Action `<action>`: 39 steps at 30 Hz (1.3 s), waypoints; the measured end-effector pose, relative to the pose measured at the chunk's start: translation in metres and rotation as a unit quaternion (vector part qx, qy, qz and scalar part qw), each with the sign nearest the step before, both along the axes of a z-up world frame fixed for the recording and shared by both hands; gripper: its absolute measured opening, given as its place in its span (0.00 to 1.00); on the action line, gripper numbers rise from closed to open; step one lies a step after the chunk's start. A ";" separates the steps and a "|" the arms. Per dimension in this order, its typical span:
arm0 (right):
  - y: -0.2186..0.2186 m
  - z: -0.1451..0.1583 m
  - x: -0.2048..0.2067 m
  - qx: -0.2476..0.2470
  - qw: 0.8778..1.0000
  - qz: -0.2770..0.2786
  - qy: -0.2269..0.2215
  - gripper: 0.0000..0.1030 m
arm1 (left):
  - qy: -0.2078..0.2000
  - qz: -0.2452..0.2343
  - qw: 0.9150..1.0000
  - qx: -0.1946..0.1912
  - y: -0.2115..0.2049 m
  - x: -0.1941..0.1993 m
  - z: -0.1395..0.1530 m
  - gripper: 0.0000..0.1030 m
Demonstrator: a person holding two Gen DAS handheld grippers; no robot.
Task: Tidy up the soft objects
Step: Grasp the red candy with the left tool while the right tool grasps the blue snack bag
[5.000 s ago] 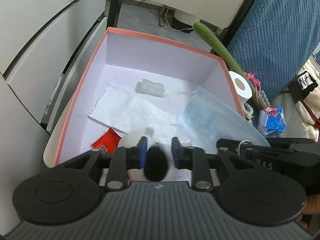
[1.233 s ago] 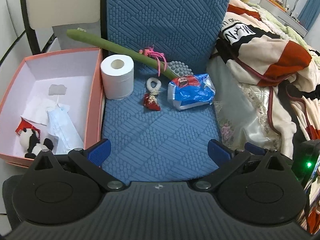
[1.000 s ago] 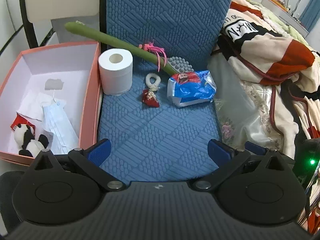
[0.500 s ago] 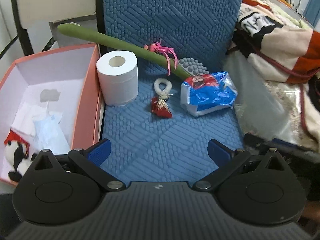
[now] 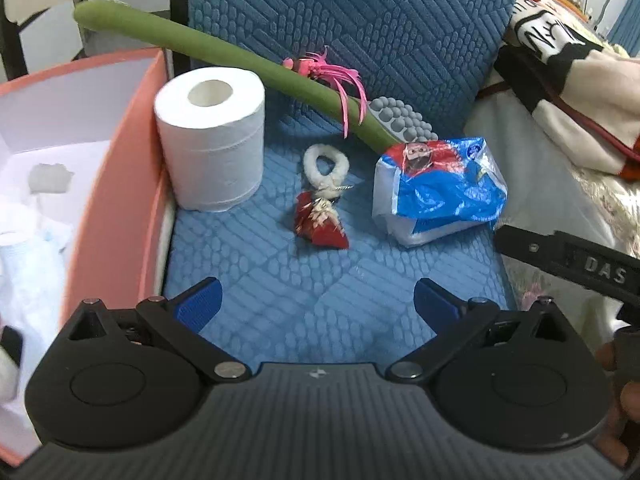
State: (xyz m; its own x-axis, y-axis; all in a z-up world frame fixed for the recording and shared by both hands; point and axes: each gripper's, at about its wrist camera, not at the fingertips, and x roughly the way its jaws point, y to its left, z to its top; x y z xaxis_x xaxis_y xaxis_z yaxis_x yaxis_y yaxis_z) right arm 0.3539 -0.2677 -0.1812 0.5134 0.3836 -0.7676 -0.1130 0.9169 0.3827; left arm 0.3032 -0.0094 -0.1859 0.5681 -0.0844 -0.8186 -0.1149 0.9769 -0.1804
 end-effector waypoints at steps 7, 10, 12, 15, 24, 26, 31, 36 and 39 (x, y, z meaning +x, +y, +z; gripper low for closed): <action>0.015 -0.026 0.029 0.026 0.999 -0.029 0.020 0.76 | -0.028 -0.011 1.000 -0.006 -0.006 0.030 -0.017 0.94; 0.016 -0.039 0.041 0.042 0.997 -0.044 0.041 0.76 | -0.035 -0.006 0.999 0.003 -0.006 0.042 -0.024 0.89; 0.015 -0.048 0.048 0.055 0.995 -0.057 0.057 0.76 | -0.035 -0.004 0.999 0.006 -0.005 0.050 -0.032 0.85; 0.015 -0.058 0.054 0.063 0.993 -0.071 0.073 0.76 | -0.040 -0.003 0.999 0.010 -0.001 0.059 -0.044 0.79; 0.022 -0.069 0.065 0.095 0.989 -0.079 0.075 0.57 | -0.056 -0.004 0.998 0.018 0.001 0.074 -0.060 0.68; 0.027 -0.069 0.068 0.090 0.991 -0.077 0.067 0.52 | -0.057 -0.003 0.998 0.019 0.002 0.076 -0.063 0.66; 0.034 -0.073 0.073 0.076 0.992 -0.075 0.064 0.30 | -0.048 0.000 0.999 0.007 0.008 0.078 -0.070 0.60; 0.039 -0.073 0.074 0.071 0.993 -0.069 0.058 0.16 | -0.051 -0.001 0.999 -0.003 0.010 0.077 -0.072 0.51; 0.041 -0.068 0.072 0.061 0.995 -0.063 0.049 0.12 | -0.053 -0.003 0.999 -0.008 0.011 0.076 -0.071 0.46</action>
State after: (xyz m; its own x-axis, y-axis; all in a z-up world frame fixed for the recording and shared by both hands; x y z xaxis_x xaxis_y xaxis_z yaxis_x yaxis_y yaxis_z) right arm 0.4259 -0.2269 -0.2493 0.4885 0.4144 -0.7679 0.0441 0.8672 0.4960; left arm 0.3791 0.0015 -0.2572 0.6510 -0.1001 -0.7525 -0.0884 0.9745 -0.2061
